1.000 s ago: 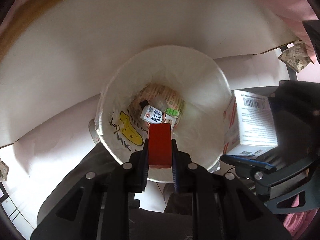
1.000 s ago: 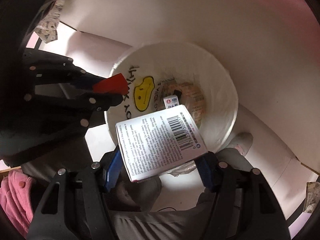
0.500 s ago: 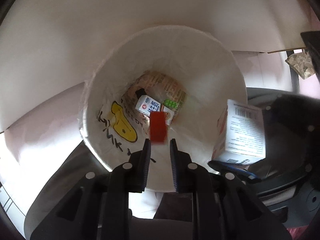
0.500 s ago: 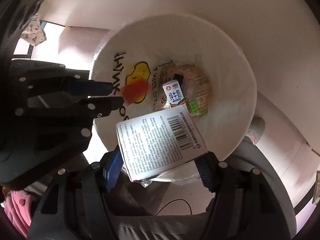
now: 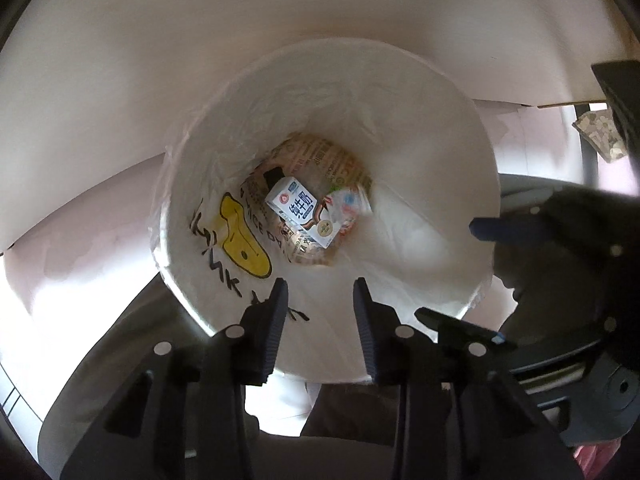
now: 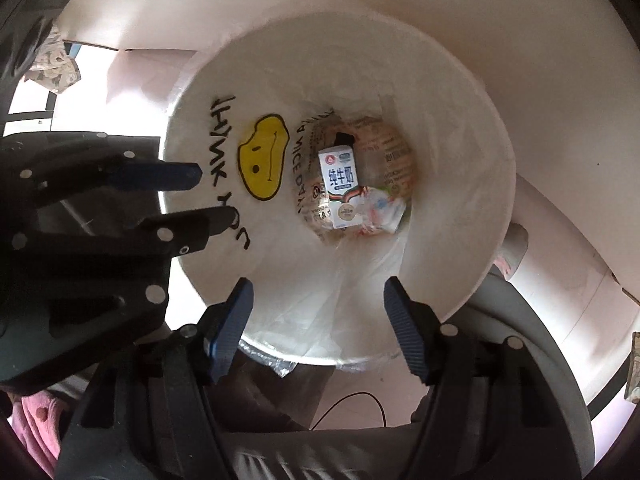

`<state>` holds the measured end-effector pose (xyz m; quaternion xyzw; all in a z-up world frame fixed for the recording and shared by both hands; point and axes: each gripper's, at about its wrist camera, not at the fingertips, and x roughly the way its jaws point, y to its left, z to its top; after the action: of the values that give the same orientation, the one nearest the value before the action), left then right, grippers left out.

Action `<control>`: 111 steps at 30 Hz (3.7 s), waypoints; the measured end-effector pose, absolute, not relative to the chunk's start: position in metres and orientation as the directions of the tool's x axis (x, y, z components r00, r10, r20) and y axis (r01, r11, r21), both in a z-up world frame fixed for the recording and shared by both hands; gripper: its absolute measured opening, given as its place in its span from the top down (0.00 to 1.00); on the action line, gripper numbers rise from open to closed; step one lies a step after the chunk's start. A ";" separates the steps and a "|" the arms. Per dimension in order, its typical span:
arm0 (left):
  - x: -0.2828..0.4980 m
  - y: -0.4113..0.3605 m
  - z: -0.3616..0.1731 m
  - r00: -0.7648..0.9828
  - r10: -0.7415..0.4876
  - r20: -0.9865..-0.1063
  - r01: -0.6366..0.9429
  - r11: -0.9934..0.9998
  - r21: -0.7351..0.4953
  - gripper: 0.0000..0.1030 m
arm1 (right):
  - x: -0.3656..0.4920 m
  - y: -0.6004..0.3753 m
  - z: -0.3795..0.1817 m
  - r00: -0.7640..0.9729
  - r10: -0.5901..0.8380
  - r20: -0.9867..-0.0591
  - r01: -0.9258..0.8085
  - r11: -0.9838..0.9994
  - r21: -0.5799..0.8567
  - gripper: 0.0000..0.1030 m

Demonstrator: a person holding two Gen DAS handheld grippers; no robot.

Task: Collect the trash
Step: 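Open both tools to drop the red block and white box into the bin, then move both empty tools back over the bed toward the yogurt cup, then grasp the white yogurt cup by its rim with the right tool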

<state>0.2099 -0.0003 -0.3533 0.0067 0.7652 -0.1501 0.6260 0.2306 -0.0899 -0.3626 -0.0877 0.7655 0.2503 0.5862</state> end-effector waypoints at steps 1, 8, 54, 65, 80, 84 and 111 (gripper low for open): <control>0.208 0.000 -0.351 -0.212 -0.177 -0.961 0.202 0.954 -0.220 0.65 | 0.229 -0.091 -0.358 -0.293 0.164 -0.942 -0.433 0.856 0.284 0.34; 0.195 0.009 -0.312 -0.135 -0.166 -0.977 0.244 0.950 -0.195 0.65 | 0.213 -0.097 -0.316 -0.207 0.165 -0.964 -0.505 0.827 0.250 0.34; 0.406 0.032 -0.044 0.436 -0.204 -0.876 0.476 0.879 0.032 0.21 | 0.391 -0.174 0.024 0.424 0.386 -0.820 -0.648 0.761 0.024 0.21; 0.483 0.016 -0.094 0.396 -0.240 -0.887 0.575 0.818 0.035 0.16 | 0.500 -0.148 -0.040 0.363 0.343 -0.866 -0.715 0.699 -0.023 0.21; 0.540 0.007 -0.123 0.364 -0.402 -0.840 0.550 0.821 -0.155 0.14 | 0.552 -0.126 -0.072 0.273 0.490 -0.828 -0.717 0.677 0.165 0.33; 0.541 0.000 -0.125 0.371 -0.404 -0.836 0.562 0.815 -0.144 0.14 | 0.562 -0.121 -0.082 0.245 0.492 -0.835 -0.699 0.687 0.200 0.48; 0.521 -0.008 -0.100 0.382 -0.500 -0.777 0.657 0.738 -0.152 0.12 | 0.541 -0.126 -0.043 0.132 0.625 -0.770 -0.715 0.598 0.363 0.86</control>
<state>0.5211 -0.0082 -0.0998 0.0909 0.4315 -0.3502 0.8263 0.5414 -0.1264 -0.0433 -0.0465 0.4851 0.4460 0.7508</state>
